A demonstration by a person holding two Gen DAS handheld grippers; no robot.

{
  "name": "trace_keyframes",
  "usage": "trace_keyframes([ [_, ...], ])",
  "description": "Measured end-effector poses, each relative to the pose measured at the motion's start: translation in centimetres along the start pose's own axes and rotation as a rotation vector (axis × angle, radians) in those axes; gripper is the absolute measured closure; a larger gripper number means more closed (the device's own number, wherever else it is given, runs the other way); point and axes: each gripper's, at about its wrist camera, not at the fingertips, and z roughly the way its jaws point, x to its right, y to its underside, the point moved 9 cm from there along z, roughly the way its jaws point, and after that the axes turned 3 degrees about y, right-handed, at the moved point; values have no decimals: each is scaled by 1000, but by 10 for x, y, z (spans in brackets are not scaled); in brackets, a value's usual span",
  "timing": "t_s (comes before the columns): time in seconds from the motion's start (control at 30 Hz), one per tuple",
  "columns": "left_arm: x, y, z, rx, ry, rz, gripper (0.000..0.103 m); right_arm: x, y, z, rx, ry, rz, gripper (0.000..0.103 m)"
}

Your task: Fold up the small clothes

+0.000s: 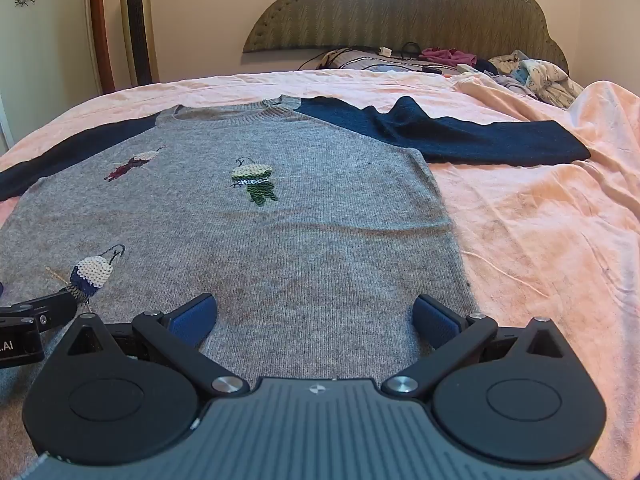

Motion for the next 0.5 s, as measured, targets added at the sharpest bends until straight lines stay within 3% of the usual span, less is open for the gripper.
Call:
trace_keyframes([
  [0.5,0,0,-1,2,-6,6,0,0,0,0,1,1,-1,0],
])
